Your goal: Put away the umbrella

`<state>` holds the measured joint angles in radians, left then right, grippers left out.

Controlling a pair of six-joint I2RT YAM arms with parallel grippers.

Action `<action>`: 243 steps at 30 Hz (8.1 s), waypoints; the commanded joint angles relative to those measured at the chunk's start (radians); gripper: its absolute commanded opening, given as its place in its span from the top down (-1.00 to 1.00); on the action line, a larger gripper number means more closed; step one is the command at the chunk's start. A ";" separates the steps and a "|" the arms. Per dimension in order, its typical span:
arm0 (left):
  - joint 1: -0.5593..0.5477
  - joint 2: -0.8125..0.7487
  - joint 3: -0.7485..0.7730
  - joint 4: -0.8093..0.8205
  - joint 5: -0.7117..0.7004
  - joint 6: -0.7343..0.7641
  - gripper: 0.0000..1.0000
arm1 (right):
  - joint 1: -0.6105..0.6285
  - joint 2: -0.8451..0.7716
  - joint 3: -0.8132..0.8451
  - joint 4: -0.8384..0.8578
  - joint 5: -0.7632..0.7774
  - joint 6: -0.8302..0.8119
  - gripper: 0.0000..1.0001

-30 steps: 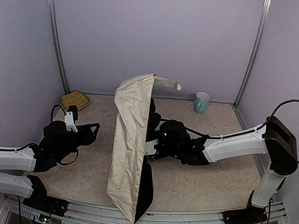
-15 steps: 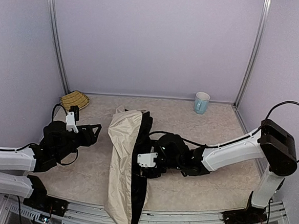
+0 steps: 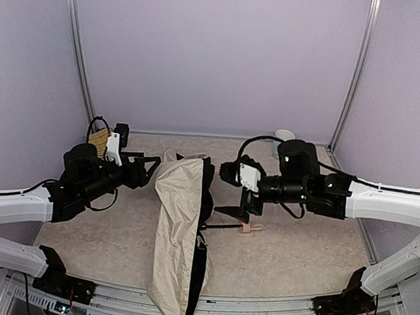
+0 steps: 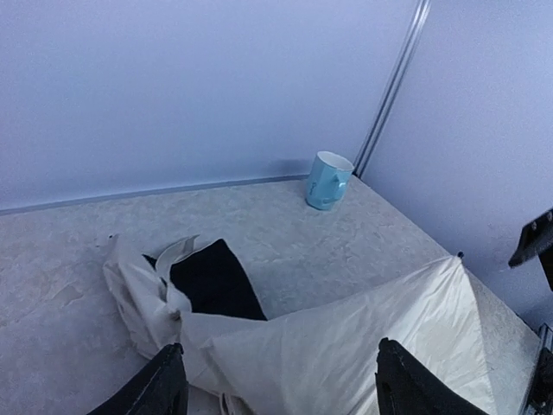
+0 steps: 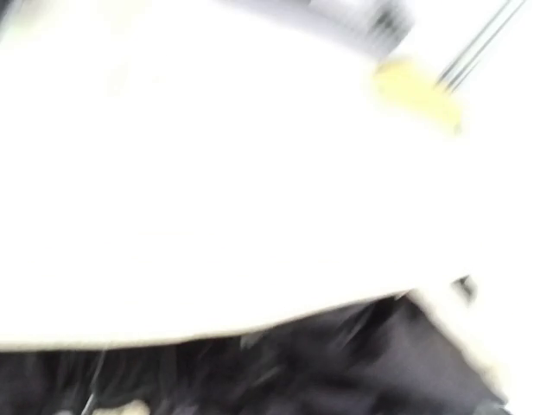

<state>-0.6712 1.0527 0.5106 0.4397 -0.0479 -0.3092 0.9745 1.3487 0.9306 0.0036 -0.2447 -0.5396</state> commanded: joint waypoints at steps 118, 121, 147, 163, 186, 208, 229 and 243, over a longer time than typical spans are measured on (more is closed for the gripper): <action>-0.273 0.212 0.121 -0.244 0.704 0.471 0.36 | -0.263 0.171 0.023 0.190 0.366 0.207 1.00; -0.282 0.204 0.107 -0.256 0.650 0.479 0.18 | -0.260 0.115 0.008 0.224 0.351 0.147 1.00; -0.435 -0.048 -0.004 -0.099 0.124 0.652 -0.55 | -0.246 -0.046 0.096 0.327 0.467 -0.138 1.00; -0.266 -0.079 -0.155 0.276 0.372 0.395 -0.81 | -0.246 -0.041 0.241 0.200 0.378 -0.127 1.00; -0.219 0.067 -0.099 0.156 0.489 0.394 1.00 | -0.358 -0.107 0.247 0.112 0.217 -0.045 1.00; 0.035 -0.101 -0.124 0.361 0.338 0.181 -0.90 | -0.358 -0.139 0.230 0.044 0.056 -0.051 1.00; -0.153 0.599 0.373 0.614 0.386 0.067 1.00 | -0.191 -0.031 0.225 0.150 0.026 0.028 1.00; -0.163 0.696 0.406 0.971 0.293 -0.200 0.68 | -0.155 -0.016 0.177 0.145 0.113 -0.019 1.00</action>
<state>-0.8463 1.7653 0.9371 1.2953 0.2623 -0.4454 0.8032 1.3422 1.1442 0.1604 -0.1719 -0.5251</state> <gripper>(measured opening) 0.116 0.056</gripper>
